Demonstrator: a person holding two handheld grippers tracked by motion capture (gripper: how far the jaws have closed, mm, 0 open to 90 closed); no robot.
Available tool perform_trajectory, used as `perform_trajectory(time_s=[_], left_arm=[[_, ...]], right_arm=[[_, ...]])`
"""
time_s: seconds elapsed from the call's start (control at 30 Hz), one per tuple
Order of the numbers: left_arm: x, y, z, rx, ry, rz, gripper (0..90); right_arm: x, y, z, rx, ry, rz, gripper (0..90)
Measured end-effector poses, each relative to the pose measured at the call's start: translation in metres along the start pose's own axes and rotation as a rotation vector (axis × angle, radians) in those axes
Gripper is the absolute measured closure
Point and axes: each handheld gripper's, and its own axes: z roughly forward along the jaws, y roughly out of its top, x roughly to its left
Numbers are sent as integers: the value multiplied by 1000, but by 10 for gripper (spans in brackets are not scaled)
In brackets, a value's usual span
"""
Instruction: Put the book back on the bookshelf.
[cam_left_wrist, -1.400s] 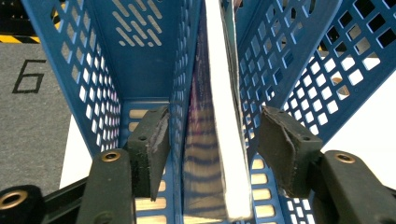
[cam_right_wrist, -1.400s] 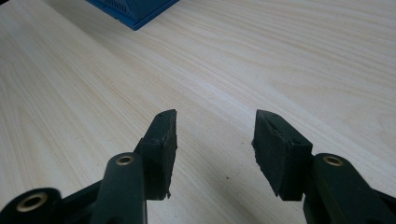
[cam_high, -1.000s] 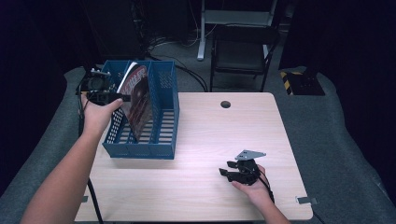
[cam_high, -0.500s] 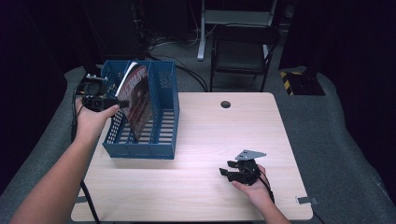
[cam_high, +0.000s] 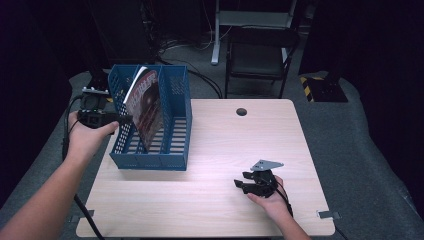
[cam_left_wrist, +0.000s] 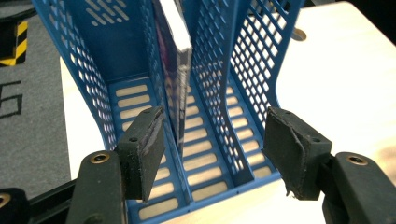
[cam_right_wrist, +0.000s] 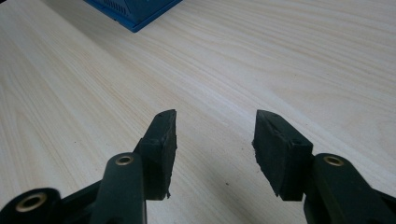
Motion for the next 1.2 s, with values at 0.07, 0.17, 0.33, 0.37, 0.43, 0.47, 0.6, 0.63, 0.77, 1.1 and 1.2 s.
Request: perform_trajectory(time_s=[0.07,0.17,0.33,0.37,0.43,0.47,0.6,0.63,0.77,1.1,1.2], left_arm=[[-3,-3,-4,-12,-15,6,387],[-7,-8,-9,-27,-35,15,398],[-11,-14,-13,-23,-67,9,401],[-11,-15,-15,-24,-71,6,401],[-12,-18,-16,-27,-80,-1,407],[-12,-20,-16,-35,-78,0,407],[-12,-28,-16,-22,-84,-5,402],[-12,-29,-16,-16,-93,-15,384],[-11,-37,-13,-5,-121,-37,338],[-16,-48,-14,1,-151,-41,315],[-20,-49,-15,-9,-147,-25,352]], right_arm=[[1,0,1,4,1,-8,489],[2,0,0,1,-2,3,489],[0,-1,0,-1,-2,-8,489],[0,-1,0,-1,-2,-9,489],[0,-2,-1,-1,-2,-1,489],[1,-2,-1,0,-2,1,489],[1,-2,-1,2,2,2,489],[1,-2,-1,2,-1,-1,489],[1,-2,-1,-3,-5,6,489],[0,-2,-1,3,-2,-2,489],[0,-2,-1,2,-2,-2,489]])
